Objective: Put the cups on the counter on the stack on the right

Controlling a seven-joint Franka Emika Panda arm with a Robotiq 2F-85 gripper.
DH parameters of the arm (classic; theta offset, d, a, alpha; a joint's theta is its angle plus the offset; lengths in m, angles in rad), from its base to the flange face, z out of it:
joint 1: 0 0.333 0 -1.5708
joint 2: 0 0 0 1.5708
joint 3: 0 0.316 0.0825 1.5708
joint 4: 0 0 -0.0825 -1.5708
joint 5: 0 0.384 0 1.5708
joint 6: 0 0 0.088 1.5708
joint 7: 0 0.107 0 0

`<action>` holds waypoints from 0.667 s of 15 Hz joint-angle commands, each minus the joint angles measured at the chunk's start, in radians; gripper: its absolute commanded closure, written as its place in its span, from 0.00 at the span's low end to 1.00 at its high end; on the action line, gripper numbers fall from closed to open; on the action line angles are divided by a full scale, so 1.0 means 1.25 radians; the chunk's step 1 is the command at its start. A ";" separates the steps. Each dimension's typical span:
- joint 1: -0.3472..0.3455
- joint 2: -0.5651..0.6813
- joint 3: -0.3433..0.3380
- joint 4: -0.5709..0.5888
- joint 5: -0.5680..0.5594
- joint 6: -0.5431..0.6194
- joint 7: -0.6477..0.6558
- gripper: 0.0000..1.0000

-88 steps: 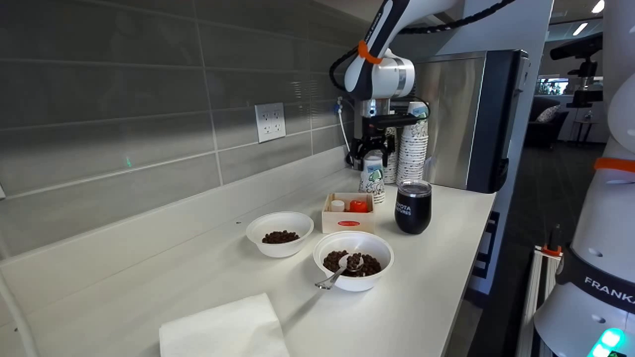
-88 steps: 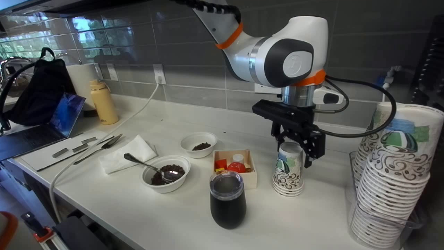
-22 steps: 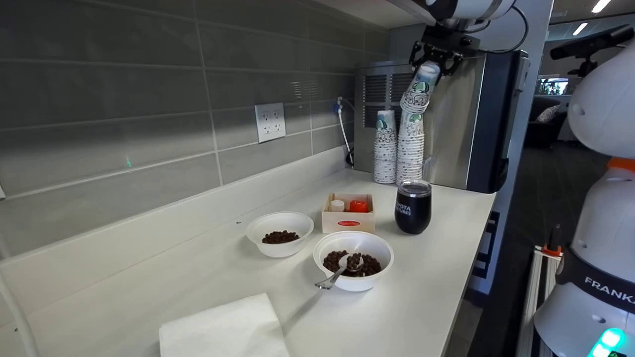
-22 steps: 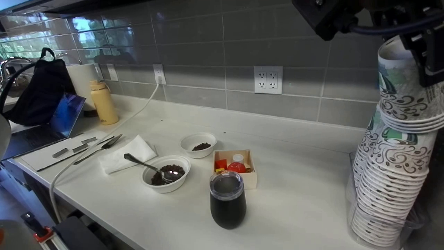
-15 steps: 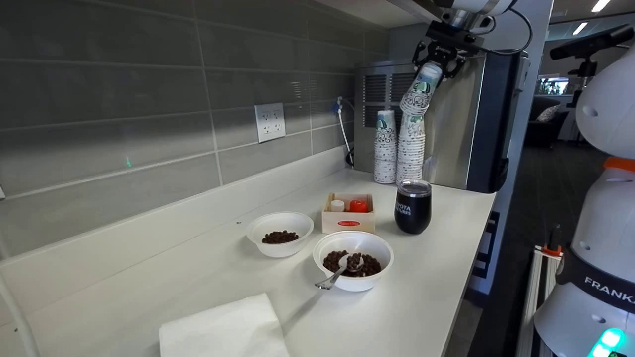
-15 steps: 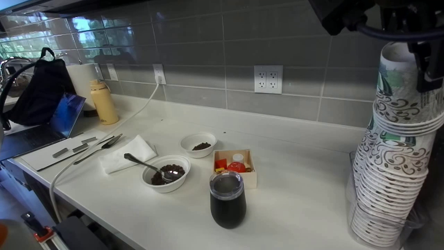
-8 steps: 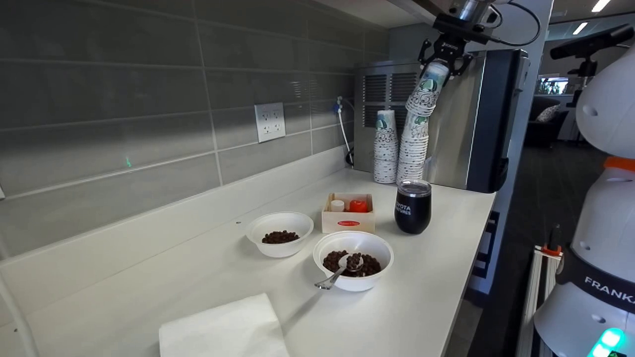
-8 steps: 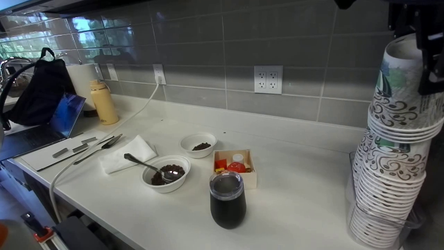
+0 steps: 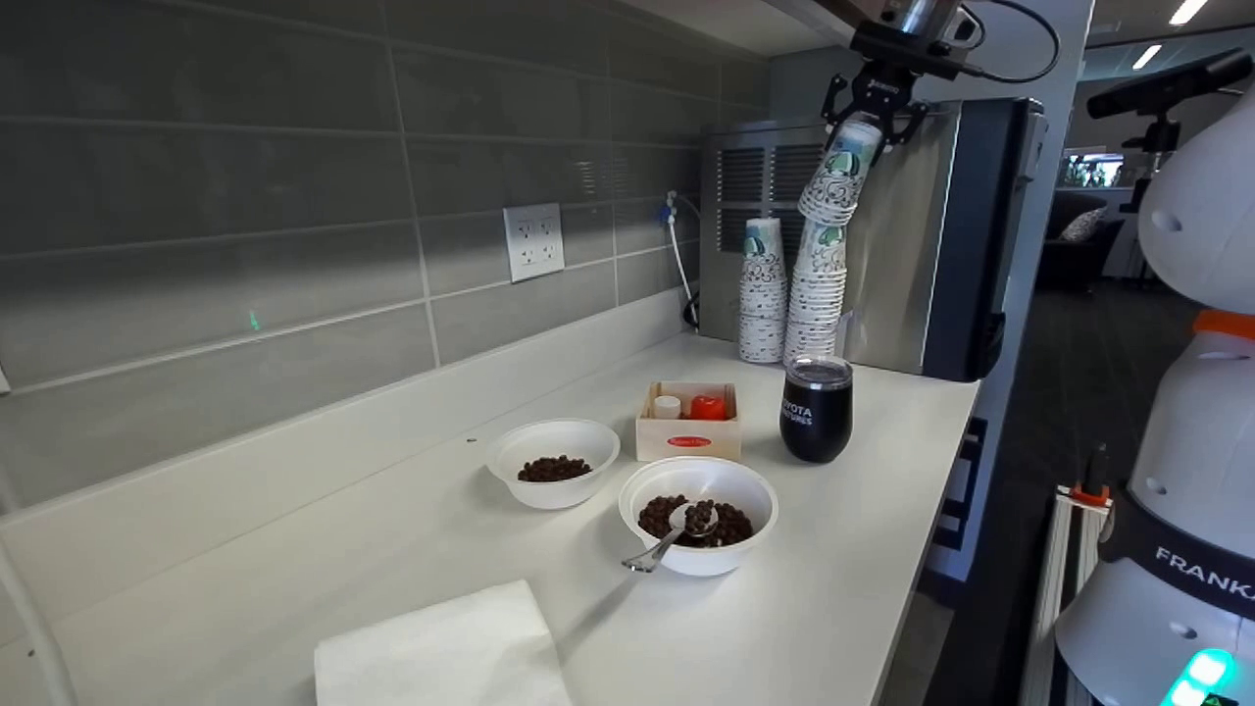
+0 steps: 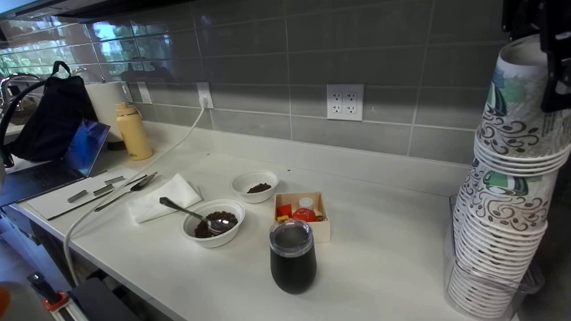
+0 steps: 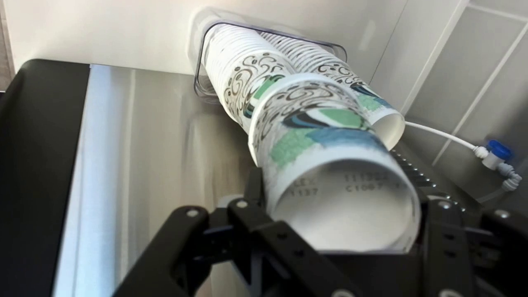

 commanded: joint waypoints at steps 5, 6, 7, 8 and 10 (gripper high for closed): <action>0.007 0.069 0.001 0.084 -0.016 -0.011 0.019 0.51; 0.007 0.077 -0.001 0.090 -0.016 -0.012 0.019 0.51; 0.009 0.084 -0.002 0.097 -0.014 -0.016 0.017 0.51; 0.010 0.091 -0.004 0.100 -0.009 -0.016 0.014 0.07; 0.012 0.101 -0.006 0.104 -0.004 -0.016 0.009 0.02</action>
